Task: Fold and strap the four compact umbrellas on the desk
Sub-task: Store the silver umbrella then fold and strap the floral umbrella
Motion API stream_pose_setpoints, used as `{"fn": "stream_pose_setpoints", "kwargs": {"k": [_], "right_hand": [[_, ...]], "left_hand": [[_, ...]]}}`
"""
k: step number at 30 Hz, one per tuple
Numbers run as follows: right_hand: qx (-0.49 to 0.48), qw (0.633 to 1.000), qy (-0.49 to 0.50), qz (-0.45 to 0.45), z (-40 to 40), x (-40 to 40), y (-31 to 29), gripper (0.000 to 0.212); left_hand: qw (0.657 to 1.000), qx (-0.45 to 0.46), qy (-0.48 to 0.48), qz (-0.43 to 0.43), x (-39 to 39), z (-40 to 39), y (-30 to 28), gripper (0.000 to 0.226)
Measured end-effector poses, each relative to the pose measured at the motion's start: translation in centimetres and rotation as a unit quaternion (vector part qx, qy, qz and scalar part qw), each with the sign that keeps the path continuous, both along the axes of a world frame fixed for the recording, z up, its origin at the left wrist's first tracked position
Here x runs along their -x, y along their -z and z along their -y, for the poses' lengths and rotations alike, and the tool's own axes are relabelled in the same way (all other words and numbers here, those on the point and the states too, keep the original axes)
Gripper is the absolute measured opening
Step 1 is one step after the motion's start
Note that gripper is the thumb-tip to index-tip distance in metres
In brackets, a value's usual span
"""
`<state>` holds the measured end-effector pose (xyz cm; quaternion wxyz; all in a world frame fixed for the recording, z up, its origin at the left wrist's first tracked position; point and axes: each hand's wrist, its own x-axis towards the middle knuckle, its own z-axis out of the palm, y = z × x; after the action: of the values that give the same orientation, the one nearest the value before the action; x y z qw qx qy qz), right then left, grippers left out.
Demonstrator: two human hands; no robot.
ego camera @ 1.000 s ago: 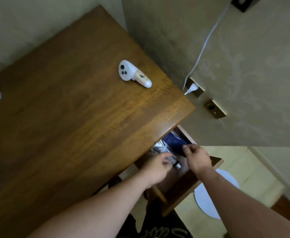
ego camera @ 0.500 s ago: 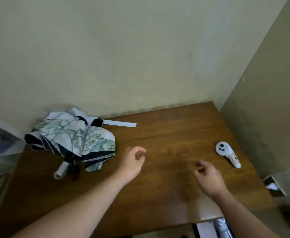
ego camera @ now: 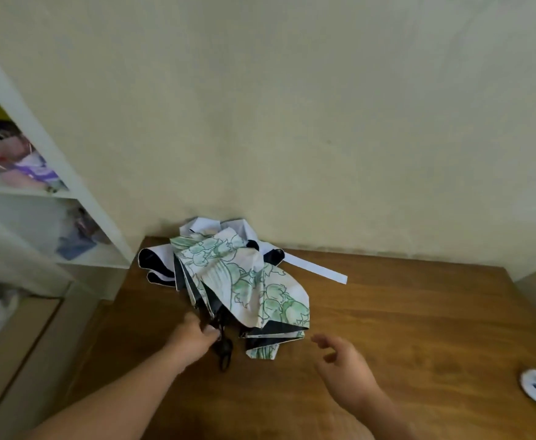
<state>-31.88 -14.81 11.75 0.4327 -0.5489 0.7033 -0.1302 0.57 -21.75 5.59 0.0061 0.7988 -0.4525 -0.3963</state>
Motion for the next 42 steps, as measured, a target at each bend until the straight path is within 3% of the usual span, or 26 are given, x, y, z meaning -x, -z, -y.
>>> {"fn": "stream_pose_setpoints", "kwargs": {"k": [2, 4, 9, 12, 15, 18, 20, 23, 27, 31, 34, 37, 39, 42], "right_hand": [[-0.016, 1.000, -0.005, -0.012, 0.0, -0.9, 0.2, 0.033], [-0.032, 0.999, 0.005, -0.014, -0.1, -1.1, 0.6, 0.024], [-0.072, 0.997, 0.026, 0.012, 0.2, -0.8, 0.5, 0.021], [-0.072, 0.993, 0.045, 0.077, 1.0, -0.8, -1.0, 0.016], [-0.051, 0.981, 0.054, 0.177, 2.1, -1.2, -3.6, 0.010], [-0.077, 0.943, 0.063, 0.317, 2.5, -1.4, -7.2, 0.027], [-0.114, 0.916, 0.067, 0.380, 2.4, -0.7, -9.5, 0.038], [-0.171, 0.865, 0.109, 0.459, 2.4, 2.1, -11.5, 0.050], [-0.199, 0.830, 0.132, 0.505, 2.0, 6.5, -12.5, 0.048], [-0.153, 0.844, 0.126, 0.498, 0.8, 9.8, -12.5, 0.030], [-0.132, 0.835, 0.174, 0.505, 0.2, 11.7, -12.1, 0.019], [-0.110, 0.836, 0.214, 0.493, -0.3, 13.0, -11.6, 0.019], [-0.089, 0.846, 0.240, 0.467, -0.8, 13.6, -11.2, 0.024], [-0.018, 0.884, 0.234, 0.406, -1.7, 14.5, -10.7, 0.036]], "left_hand": [[0.993, -0.044, -0.047, -0.098, 0.1, -1.5, 2.4, 0.054], [0.982, -0.023, -0.091, -0.162, 0.5, -2.3, 3.0, 0.040], [0.959, 0.016, -0.108, -0.261, 2.4, -2.4, -0.2, 0.040], [0.942, 0.025, -0.146, -0.301, 4.6, -2.6, -3.8, 0.042], [0.892, 0.015, -0.248, -0.377, 8.4, -3.0, -8.3, 0.047], [0.866, 0.042, -0.263, -0.423, 13.0, -3.8, -11.7, 0.055], [0.869, 0.058, -0.252, -0.422, 16.3, -4.6, -13.6, 0.059], [0.905, 0.071, -0.211, -0.362, 21.3, -6.1, -15.7, 0.065], [0.900, 0.060, -0.203, -0.380, 26.4, -7.9, -18.0, 0.068], [0.927, 0.090, -0.081, -0.354, 28.0, -11.4, -18.7, 0.063], [0.938, 0.059, 0.006, -0.341, 27.7, -14.3, -19.3, 0.034], [0.933, 0.006, 0.053, -0.355, 26.0, -16.1, -20.4, 0.033], [0.926, 0.007, 0.078, -0.369, 24.3, -16.1, -22.1, 0.020], [0.913, 0.093, 0.104, -0.384, 22.0, -15.0, -25.0, 0.014]]}}
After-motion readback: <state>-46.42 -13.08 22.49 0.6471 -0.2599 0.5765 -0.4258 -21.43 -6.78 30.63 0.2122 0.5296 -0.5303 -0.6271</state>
